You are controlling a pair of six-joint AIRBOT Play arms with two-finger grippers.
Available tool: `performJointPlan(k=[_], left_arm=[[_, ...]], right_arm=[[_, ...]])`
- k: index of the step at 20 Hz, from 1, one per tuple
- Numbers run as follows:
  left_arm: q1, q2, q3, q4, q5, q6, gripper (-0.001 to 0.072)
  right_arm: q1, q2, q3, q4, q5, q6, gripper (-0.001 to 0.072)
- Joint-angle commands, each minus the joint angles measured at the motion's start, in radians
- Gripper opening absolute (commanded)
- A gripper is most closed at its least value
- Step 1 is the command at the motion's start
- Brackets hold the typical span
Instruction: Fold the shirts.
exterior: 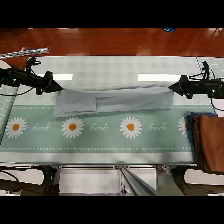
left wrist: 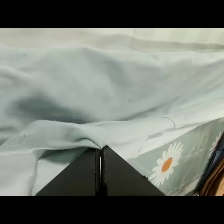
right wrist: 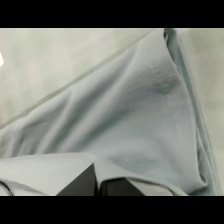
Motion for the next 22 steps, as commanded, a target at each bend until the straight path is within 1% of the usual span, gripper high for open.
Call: performJointPlan(k=[1,4,5,6,7,8,9,11,13,14,15,16,18,20,22], left_arm=[[-0.011,-0.067,0.028,-0.003,0.019,0.011,0.0025],[-0.033,-0.105,0.028,-0.003,0.066,0.037,0.0025],[-0.041,-0.115,0.028,-0.004,0.088,0.037,0.0026],[-0.050,-0.123,0.028,-0.004,0.107,0.037,0.0042],[-0.058,-0.127,0.028,-0.004,0.118,0.036,0.0162],[-0.065,-0.127,0.028,-0.003,0.114,0.037,0.0389],[-0.068,-0.125,0.031,-0.003,0.094,0.034,0.0508],[-0.045,-0.125,0.075,0.001,-0.011,0.031,0.0508],[0.006,-0.110,0.146,0.001,-0.142,-0.028,0.0508],[0.030,-0.086,0.169,0.001,-0.188,-0.034,0.0508],[0.053,-0.040,0.173,0.001,-0.202,-0.034,0.0508],[0.072,0.020,0.171,0.013,-0.197,-0.030,0.0508],[0.084,0.164,0.151,0.093,-0.131,-0.028,0.0508],[0.072,0.336,0.084,0.133,-0.038,-0.007,0.0507],[0.016,0.544,-0.051,0.127,0.054,-0.009,0.0508]], right_arm=[[0.003,-0.063,0.029,0.062,-0.058,-0.031,0.0030],[0.003,-0.120,0.029,0.172,-0.089,-0.093,0.0030],[0.003,-0.136,0.029,0.189,-0.092,-0.103,0.0030],[0.003,-0.151,0.029,0.196,-0.096,-0.106,0.0031],[0.003,-0.162,0.029,0.196,-0.106,-0.106,0.0097],[0.003,-0.169,0.029,0.196,-0.115,-0.103,0.0312],[0.003,-0.170,0.029,0.195,-0.114,-0.103,0.0411],[-0.021,-0.155,0.045,0.194,-0.063,-0.101,0.0413],[-0.081,-0.126,0.093,0.193,0.026,-0.069,0.0413],[-0.123,-0.101,0.125,0.194,0.087,-0.056,0.0413],[-0.164,-0.075,0.153,0.193,0.142,-0.056,0.0413],[-0.214,-0.041,0.177,0.193,0.198,-0.052,0.0412],[-0.312,0.044,0.185,0.164,0.241,-0.056,0.0412],[-0.383,0.132,0.173,-0.017,0.220,-0.046,0.0412],[-0.414,0.202,0.107,-0.217,0.140,0.007,0.0413]])
